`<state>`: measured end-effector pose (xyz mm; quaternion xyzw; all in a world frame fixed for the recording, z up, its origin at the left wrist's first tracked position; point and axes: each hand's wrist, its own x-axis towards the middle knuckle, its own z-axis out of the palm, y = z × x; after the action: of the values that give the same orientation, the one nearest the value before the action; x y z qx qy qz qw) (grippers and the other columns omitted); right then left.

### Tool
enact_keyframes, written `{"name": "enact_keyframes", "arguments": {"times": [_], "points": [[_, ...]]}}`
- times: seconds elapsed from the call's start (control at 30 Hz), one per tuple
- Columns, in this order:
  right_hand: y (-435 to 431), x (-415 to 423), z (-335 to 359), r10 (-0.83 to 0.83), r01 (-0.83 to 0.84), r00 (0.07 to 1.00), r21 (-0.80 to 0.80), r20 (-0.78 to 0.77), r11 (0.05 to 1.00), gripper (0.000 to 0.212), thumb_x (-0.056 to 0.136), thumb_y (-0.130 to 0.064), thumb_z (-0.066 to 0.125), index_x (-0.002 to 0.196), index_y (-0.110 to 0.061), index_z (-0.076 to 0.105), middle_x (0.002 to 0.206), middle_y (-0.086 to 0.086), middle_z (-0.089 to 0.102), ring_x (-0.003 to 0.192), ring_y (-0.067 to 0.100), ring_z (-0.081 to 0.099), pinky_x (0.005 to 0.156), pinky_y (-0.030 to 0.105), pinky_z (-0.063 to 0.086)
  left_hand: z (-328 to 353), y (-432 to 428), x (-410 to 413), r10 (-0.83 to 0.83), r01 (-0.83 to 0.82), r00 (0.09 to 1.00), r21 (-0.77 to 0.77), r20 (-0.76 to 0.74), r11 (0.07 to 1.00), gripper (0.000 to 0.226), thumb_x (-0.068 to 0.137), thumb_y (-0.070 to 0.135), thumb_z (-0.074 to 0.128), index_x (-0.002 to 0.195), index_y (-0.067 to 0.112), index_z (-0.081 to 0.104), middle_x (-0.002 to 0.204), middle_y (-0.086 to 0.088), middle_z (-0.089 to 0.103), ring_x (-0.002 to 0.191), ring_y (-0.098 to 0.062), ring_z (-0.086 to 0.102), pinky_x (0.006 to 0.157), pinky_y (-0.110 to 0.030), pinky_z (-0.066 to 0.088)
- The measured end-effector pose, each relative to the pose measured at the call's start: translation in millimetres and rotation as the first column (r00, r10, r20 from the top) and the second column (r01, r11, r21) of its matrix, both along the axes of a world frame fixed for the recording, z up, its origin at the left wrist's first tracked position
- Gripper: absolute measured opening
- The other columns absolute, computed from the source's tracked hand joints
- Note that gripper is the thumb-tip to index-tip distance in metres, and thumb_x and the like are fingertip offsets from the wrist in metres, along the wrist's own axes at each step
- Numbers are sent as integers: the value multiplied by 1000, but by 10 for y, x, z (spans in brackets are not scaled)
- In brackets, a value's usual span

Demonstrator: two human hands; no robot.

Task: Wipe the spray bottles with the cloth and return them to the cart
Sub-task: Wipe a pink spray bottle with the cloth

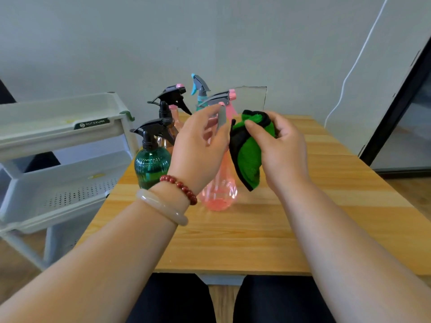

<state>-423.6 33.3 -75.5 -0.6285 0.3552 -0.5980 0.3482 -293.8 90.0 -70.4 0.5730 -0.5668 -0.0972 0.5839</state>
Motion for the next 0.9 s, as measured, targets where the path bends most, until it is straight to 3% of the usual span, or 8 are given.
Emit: {"name": "enact_keyframes", "arguments": {"times": [0.1, 0.17, 0.23, 0.33, 0.43, 0.6, 0.77, 0.9], "points": [[-15, -4, 5, 5, -8, 998, -47, -62, 999, 17, 93, -26, 66, 106, -37, 66, 104, -19, 68, 104, 2, 62, 87, 18, 47, 20, 8, 25, -19, 20, 995, 11, -97, 1000, 36, 99, 10, 51, 134, 18, 56, 115, 10, 64, 95, 7, 63, 69, -5, 49], [-36, 8, 14, -62, 49, 987, -87, -148, 995, 26, 94, -29, 65, 119, -35, 63, 115, -13, 63, 111, 3, 56, 92, 12, 41, 50, -4, 40, -29, 31, 987, 11, -159, 999, 35, 100, 8, 47, 131, 20, 58, 106, 17, 64, 83, 14, 62, 65, -4, 47], [-43, 49, 42, -128, 106, 979, -142, -161, 984, 32, 91, -28, 69, 122, -30, 59, 107, -17, 59, 100, -4, 55, 82, 0, 35, 62, -34, 50, -25, 29, 985, 18, -169, 999, 28, 101, 14, 48, 123, 26, 62, 97, 22, 63, 78, 18, 59, 65, -3, 46], [-82, 172, 89, -246, 199, 963, -326, -112, 924, 21, 87, -21, 72, 103, -23, 58, 91, -22, 56, 84, -11, 51, 76, -1, 33, -2, -59, 13, -40, 43, 988, 21, -147, 999, 24, 103, 22, 47, 114, 37, 61, 93, 23, 64, 83, 16, 59, 73, -3, 46], [-136, 327, 6, -307, 219, 945, -482, -111, 849, 21, 87, -14, 70, 106, -6, 69, 106, -1, 60, 97, -7, 45, 89, -1, 30, -74, -80, 0, -84, 83, 973, -15, -213, 996, 29, 104, 19, 45, 127, 25, 62, 112, 14, 67, 102, 9, 60, 86, -9, 47], [27, 448, -399, -200, 80, 966, -549, -162, 832, 34, 95, -2, 58, 128, 5, 60, 127, 20, 51, 121, 20, 52, 106, 20, 38, -103, -73, 35, -123, 120, 952, -29, -280, 992, 28, 105, 20, 44, 123, 29, 64, 119, 14, 68, 113, 3, 60, 101, -24, 49], [-148, 432, -276, -327, 234, 942, -548, -77, 803, 30, 92, 2, 58, 122, 5, 65, 114, 10, 53, 105, 7, 50, 96, 2, 32, -105, -77, 14, -131, 125, 959, -43, -250, 991, 29, 105, 18, 42, 125, 30, 60, 113, 19, 65, 108, 12, 58, 91, -8, 45], [-50, 497, -437, -266, 155, 958, -588, -105, 794, 32, 94, 2, 56, 126, 8, 60, 115, 19, 55, 108, 19, 56, 99, 14, 39, -125, -83, 13, -120, 107, 957, -67, -262, 992, 29, 105, 18, 43, 122, 31, 63, 117, 15, 68, 113, 3, 59, 103, -26, 47]]}}
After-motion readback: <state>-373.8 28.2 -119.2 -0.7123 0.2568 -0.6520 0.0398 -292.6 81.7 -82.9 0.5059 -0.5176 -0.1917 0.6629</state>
